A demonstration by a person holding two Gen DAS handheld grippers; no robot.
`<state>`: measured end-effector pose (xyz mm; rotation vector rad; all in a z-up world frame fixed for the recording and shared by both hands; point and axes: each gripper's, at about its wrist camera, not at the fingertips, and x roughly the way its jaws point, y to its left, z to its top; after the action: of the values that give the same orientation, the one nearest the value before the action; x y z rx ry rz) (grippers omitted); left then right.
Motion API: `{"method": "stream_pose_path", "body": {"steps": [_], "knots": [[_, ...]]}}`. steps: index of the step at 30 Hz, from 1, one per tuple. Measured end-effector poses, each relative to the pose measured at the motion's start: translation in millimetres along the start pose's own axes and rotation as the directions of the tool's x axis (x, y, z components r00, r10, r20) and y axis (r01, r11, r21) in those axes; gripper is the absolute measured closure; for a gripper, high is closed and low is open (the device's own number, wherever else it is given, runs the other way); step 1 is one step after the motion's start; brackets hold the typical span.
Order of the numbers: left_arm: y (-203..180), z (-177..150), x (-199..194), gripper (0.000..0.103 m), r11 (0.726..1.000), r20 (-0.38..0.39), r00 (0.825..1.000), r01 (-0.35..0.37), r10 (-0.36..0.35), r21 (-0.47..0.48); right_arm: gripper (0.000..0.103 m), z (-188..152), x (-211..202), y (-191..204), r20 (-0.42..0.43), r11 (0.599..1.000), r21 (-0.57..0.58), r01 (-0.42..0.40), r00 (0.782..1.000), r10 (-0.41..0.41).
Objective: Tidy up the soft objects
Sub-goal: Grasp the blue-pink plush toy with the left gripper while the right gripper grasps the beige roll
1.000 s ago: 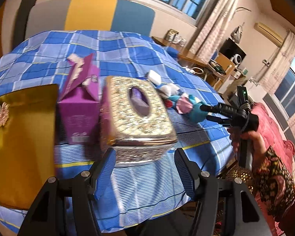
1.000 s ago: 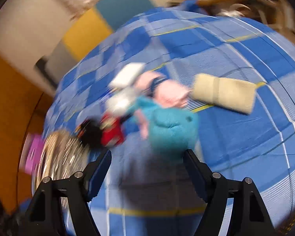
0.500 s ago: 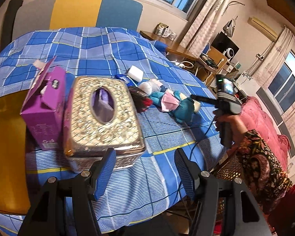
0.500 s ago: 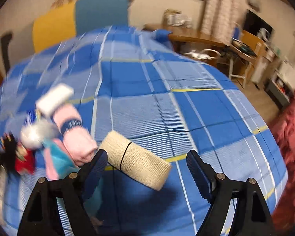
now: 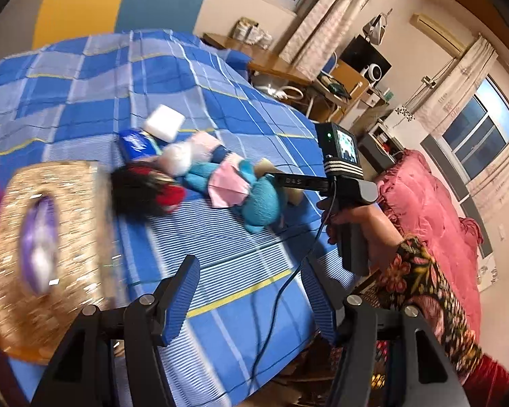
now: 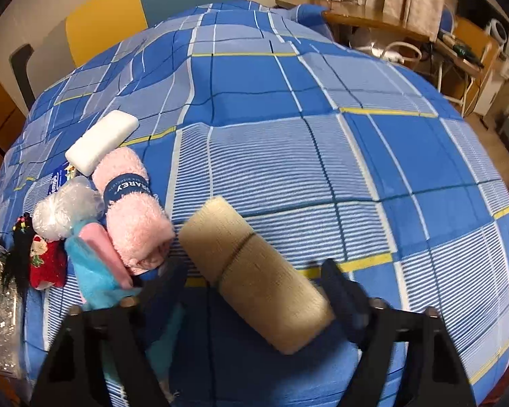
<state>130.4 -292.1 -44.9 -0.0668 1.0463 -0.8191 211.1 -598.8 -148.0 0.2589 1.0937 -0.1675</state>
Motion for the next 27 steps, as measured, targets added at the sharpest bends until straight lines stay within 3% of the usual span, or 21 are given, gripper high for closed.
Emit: {"method": "stream_pose_path", "body": {"steps": [3,5,7,13,15,17,19,22,24,25,27], "knots": [[-4.1,11.6,25.3,0.040,1.000,-0.028,1.000,-0.003,0.003,-0.010,0.066,0.6,-6.4,3.7,0.020,1.000,-0.018,-0.004,1.000,0.004],[-6.1,16.4,36.9,0.040,1.000,-0.037,0.999,-0.011,0.011,-0.010,0.088,1.3,-10.1,4.8,0.033,1.000,-0.021,0.009,0.999,-0.009],[-8.4,22.5,50.5,0.040,1.000,-0.055,0.998,-0.009,0.008,-0.026,0.095,2.9,-14.5,-0.4,0.042,1.000,0.007,0.008,0.999,-0.008],[-5.4,38.5,88.5,0.040,0.993,-0.125,0.992,0.022,-0.037,-0.116,0.095,3.5,-18.4,-10.2,0.050,0.996,0.071,-0.046,0.998,0.043],[-0.2,43.0,103.4,0.038,0.985,-0.143,0.988,0.027,-0.052,-0.172,0.084,4.6,-15.6,-7.1,0.041,0.998,0.061,-0.022,0.999,0.019],[0.7,48.1,118.8,0.034,0.973,-0.162,0.984,0.036,-0.074,-0.227,0.043,5.2,-11.8,-4.4,0.028,0.998,0.053,-0.016,0.999,0.015],[1.4,53.1,131.6,0.032,0.964,-0.174,0.980,0.053,-0.101,-0.260,0.035,4.2,-7.5,-3.0,0.013,0.998,0.056,-0.020,1.000,0.019],[8.9,59.9,151.6,0.030,0.936,-0.181,0.975,0.061,-0.130,-0.346,0.035,3.3,-2.6,-2.0,-0.008,0.997,0.059,-0.056,0.998,0.056],[15.6,60.5,159.6,0.030,0.916,-0.184,0.974,0.049,-0.132,-0.398,0.041,2.5,2.4,-3.7,-0.023,0.994,0.084,-0.076,0.997,0.078],[18.2,60.0,160.8,0.030,0.910,-0.176,0.976,0.046,-0.130,-0.412,0.054,2.0,5.8,-5.4,-0.039,0.992,0.093,-0.091,0.995,0.095],[22.2,59.5,159.1,0.030,0.908,-0.154,0.981,0.040,-0.115,-0.418,0.070,1.9,2.9,-5.6,-0.030,0.987,0.098,-0.124,0.991,0.128]]}}
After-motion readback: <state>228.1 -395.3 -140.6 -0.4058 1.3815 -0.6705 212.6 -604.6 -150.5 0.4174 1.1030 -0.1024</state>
